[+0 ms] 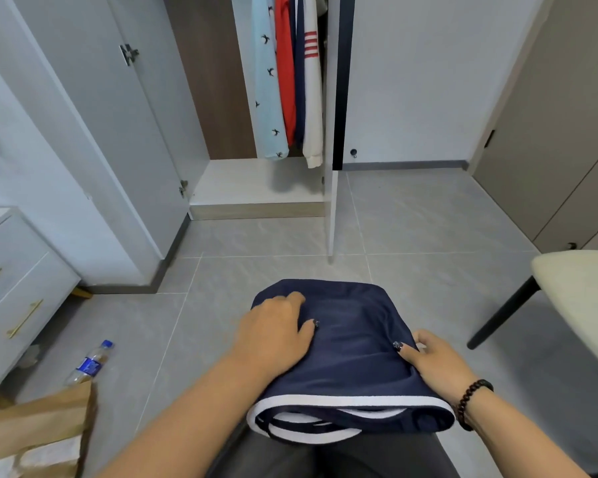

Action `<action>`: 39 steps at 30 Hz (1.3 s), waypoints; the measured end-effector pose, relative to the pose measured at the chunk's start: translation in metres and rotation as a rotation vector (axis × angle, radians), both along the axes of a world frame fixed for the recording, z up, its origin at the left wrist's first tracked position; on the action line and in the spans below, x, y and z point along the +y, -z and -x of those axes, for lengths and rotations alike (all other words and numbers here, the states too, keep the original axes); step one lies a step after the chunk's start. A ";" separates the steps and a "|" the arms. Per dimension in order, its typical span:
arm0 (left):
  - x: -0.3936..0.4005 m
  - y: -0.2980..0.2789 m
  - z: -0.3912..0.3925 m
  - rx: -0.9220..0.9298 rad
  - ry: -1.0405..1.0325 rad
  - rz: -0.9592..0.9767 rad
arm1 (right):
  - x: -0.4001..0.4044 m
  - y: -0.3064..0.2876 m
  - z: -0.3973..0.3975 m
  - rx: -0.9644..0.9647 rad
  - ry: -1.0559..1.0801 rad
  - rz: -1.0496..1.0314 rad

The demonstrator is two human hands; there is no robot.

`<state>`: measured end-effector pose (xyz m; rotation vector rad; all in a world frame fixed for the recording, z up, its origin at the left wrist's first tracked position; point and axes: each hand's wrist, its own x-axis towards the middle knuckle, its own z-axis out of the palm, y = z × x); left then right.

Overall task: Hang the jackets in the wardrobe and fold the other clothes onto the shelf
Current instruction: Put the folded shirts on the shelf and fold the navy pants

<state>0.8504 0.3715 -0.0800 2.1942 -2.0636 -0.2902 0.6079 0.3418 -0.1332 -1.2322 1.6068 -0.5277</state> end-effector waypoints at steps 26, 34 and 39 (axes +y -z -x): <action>-0.024 0.058 -0.091 1.172 -0.596 -0.271 | 0.050 -0.017 -0.110 0.234 -0.970 0.832; -0.031 0.055 -0.085 1.261 -0.492 -0.437 | 0.061 -0.029 -0.125 0.184 -1.167 0.706; -0.033 0.055 -0.074 1.185 -0.512 -0.334 | 0.067 -0.029 -0.115 0.292 -1.204 0.704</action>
